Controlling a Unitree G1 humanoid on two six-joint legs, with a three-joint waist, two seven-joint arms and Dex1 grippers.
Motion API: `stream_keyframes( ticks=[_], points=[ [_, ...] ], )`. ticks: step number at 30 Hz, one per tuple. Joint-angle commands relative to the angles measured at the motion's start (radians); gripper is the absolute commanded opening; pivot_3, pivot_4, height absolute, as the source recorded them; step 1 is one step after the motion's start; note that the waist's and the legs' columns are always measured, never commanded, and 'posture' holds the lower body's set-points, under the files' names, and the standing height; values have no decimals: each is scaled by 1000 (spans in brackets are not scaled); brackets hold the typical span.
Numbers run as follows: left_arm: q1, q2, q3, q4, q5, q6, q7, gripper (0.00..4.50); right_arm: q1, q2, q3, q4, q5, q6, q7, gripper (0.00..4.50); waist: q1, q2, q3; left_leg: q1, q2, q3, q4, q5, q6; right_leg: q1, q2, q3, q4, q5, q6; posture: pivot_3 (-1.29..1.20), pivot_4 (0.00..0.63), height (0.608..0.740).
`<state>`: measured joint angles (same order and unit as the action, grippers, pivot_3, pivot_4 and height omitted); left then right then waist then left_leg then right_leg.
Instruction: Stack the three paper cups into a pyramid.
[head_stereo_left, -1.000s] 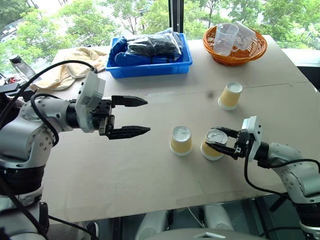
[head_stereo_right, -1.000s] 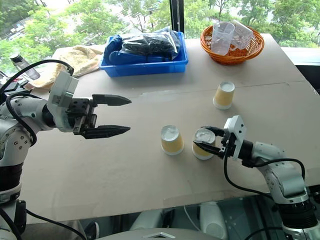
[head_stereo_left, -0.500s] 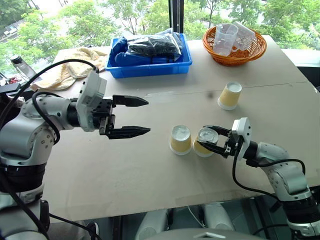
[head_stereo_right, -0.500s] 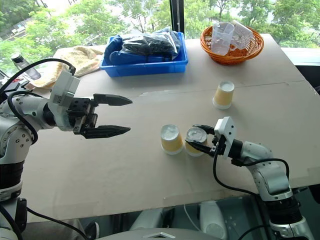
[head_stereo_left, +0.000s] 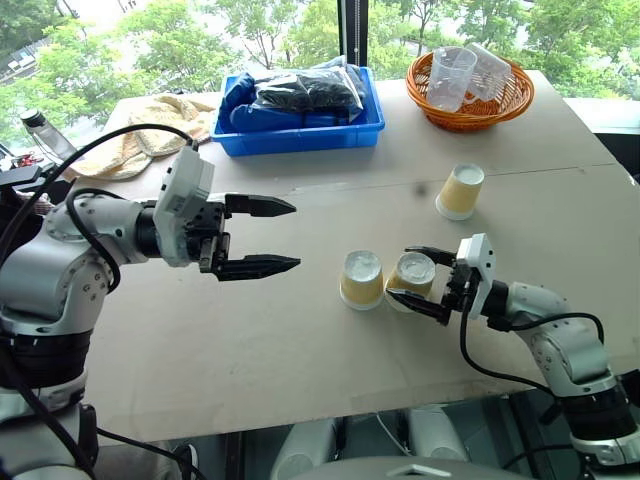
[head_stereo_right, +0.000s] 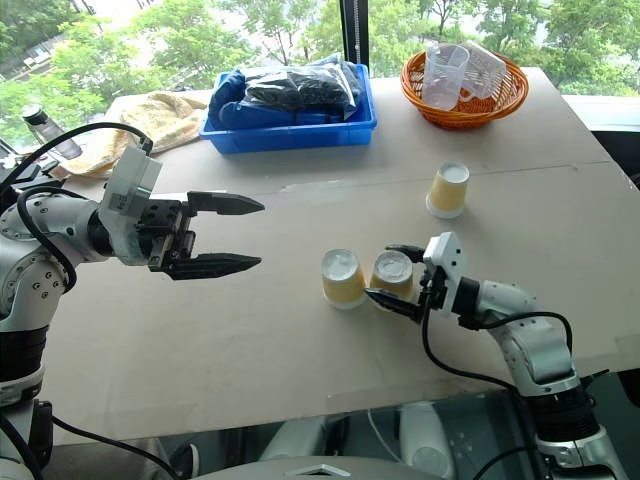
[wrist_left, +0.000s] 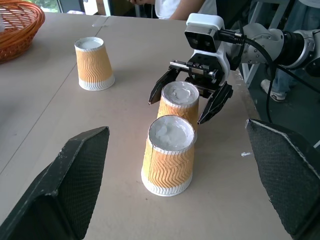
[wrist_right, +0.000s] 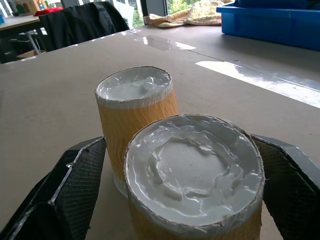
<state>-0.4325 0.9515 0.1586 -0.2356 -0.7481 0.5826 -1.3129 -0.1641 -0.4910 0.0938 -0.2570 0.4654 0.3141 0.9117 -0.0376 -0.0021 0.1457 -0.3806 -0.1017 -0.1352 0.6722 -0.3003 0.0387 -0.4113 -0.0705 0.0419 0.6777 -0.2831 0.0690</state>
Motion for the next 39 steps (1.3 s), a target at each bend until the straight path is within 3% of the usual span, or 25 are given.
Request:
stream_keyframes(
  ticks=[1, 8, 11, 16, 24, 39],
  points=[
    [-6, 16, 35, -30, -16, -5, -6, 4500, 14, -50, -73, -70, 50, 15, 23, 4468, 1, 0, 0, 0, 0, 0, 0, 0, 0, 0, 0, 0, 0, 0, 0, 0, 150, 740],
    [-26, 1, 20, -18, -13, -9, -4, 4500, 61, -157, -181, -180, 190, 114, 56, 4468, 3, 0, 0, 0, 0, 0, 0, 0, 0, 0, 0, 0, 0, 0, 0, 0, 150, 740],
    [-51, -12, 7, 5, 1, -23, -3, 4500, -3, -139, -267, -128, 223, 98, -6, 4468, 2, 0, 0, 0, 0, 0, 0, 0, 0, 0, 0, 0, 0, 0, 0, 0, 150, 740],
    [-152, -86, -1, 12, -29, 42, 112, 4500, -180, -61, -280, 113, -8, -41, -245, 4468, 4, -1, -1, 0, 0, 0, 2, 0, 0, 1, 0, 0, 1, 1, -1, 0, 150, 740],
    [-239, -133, -24, 78, 70, 30, 230, 4500, -396, 57, -263, 429, -148, -107, -419, 4468, -13, -1, 0, -1, 0, 1, 2, 0, 0, -2, 0, 0, 1, 1, -1, 0, 150, 740],
    [-182, -125, 8, 78, 87, 2, 234, 4500, -514, 128, -212, 668, -223, -174, -402, 4468, -33, -1, 0, -1, 0, 2, 2, 0, 0, -4, -1, 0, 3, 1, -1, 0, 150, 740]
  ],
)
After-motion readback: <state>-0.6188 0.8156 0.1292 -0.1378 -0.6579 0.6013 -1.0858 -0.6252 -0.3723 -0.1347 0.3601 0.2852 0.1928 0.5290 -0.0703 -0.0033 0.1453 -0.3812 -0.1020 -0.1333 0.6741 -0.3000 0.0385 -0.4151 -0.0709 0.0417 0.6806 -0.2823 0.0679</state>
